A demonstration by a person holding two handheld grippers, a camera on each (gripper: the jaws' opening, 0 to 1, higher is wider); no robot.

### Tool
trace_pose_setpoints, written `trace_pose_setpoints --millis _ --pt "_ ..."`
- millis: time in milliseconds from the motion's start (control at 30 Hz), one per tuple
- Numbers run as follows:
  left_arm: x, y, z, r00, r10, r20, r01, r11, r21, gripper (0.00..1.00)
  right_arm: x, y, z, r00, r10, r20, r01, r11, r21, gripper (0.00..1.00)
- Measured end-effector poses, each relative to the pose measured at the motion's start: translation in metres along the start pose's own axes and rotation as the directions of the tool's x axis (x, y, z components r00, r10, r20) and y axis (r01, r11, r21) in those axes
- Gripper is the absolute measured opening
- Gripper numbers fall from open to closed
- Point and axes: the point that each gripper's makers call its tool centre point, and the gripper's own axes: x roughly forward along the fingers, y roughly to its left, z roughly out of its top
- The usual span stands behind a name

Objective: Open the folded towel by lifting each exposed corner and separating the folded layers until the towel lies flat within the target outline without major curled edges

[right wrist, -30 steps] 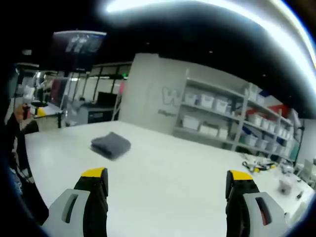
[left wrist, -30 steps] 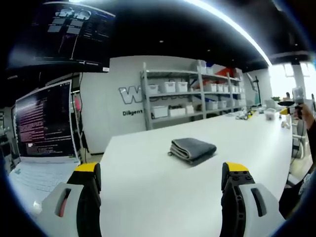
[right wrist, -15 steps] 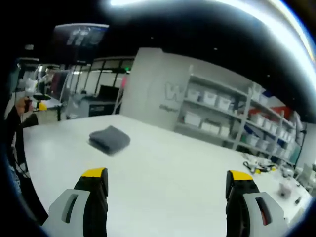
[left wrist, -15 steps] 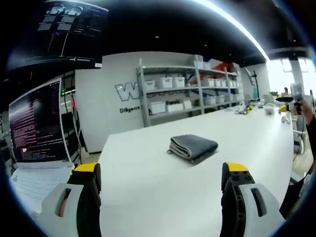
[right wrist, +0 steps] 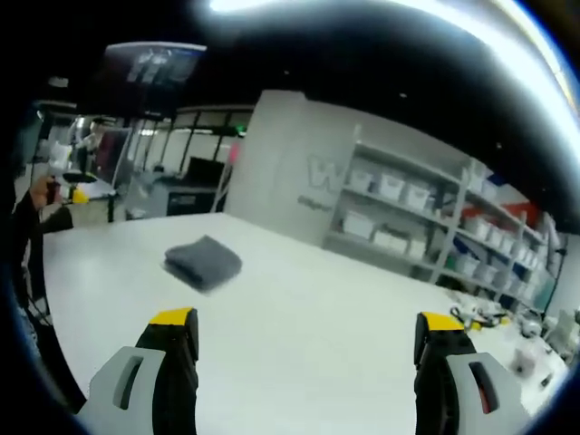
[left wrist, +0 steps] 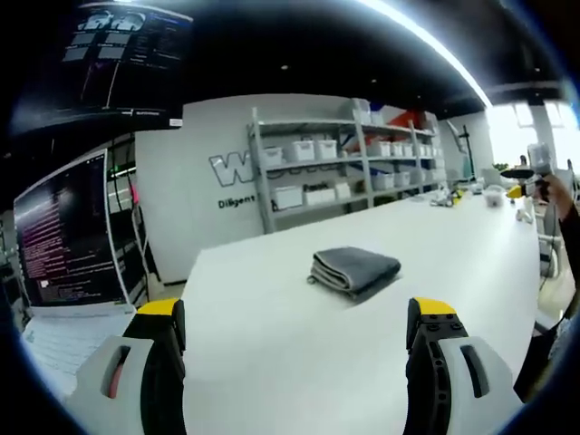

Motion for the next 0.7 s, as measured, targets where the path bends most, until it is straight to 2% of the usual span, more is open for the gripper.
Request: trace_pose_setpoints --millis 167,467,700 --pt "-0.003 -0.002 -0.004 1.000 -0.007 -0.008 0.007 1.000 0.003 1.00 0.001 0.004 0.000 1.000 0.013 -0.010 -0.013 1.000 -0.007 1.00" --pt "-0.002 0.006 0.002 1.000 0.006 0.004 -0.006 1.000 0.011 1.00 0.004 0.006 0.019 1.000 0.024 0.000 -0.024 0.998 -0.051 1.00" --pt "0.002 0.005 0.002 1.000 -0.011 -0.007 0.011 1.000 0.017 1.00 0.012 0.010 0.027 1.000 0.029 0.002 -0.028 0.997 -0.072 1.00"
